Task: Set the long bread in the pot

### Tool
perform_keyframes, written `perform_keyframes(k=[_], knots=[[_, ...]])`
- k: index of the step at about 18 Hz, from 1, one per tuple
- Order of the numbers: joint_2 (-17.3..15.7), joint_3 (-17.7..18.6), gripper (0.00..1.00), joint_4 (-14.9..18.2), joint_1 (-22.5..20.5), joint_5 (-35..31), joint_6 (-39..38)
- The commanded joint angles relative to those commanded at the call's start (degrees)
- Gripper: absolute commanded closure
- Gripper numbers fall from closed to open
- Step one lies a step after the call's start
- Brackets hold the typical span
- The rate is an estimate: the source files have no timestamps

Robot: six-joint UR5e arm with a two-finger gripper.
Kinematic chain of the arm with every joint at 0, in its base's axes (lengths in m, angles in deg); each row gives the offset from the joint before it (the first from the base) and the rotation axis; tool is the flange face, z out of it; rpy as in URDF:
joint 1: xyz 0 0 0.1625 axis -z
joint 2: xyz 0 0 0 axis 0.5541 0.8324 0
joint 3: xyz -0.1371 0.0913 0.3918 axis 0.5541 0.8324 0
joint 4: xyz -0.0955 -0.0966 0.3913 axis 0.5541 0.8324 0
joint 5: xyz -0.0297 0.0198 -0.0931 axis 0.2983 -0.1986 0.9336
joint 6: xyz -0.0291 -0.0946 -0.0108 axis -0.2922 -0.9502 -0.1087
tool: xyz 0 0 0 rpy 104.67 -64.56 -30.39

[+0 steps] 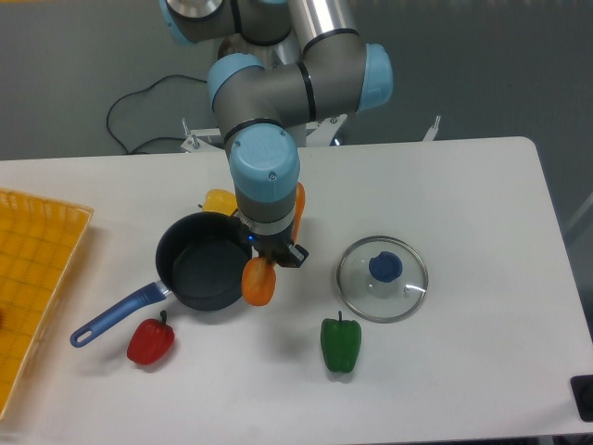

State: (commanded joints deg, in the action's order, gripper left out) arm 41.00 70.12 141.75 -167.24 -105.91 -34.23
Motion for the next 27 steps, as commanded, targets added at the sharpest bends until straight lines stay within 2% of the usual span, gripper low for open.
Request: perform_keyframes(k=[27], knots=[[-0.6,-0.2,0.85,-0.4,-0.7,1.1,-0.3]])
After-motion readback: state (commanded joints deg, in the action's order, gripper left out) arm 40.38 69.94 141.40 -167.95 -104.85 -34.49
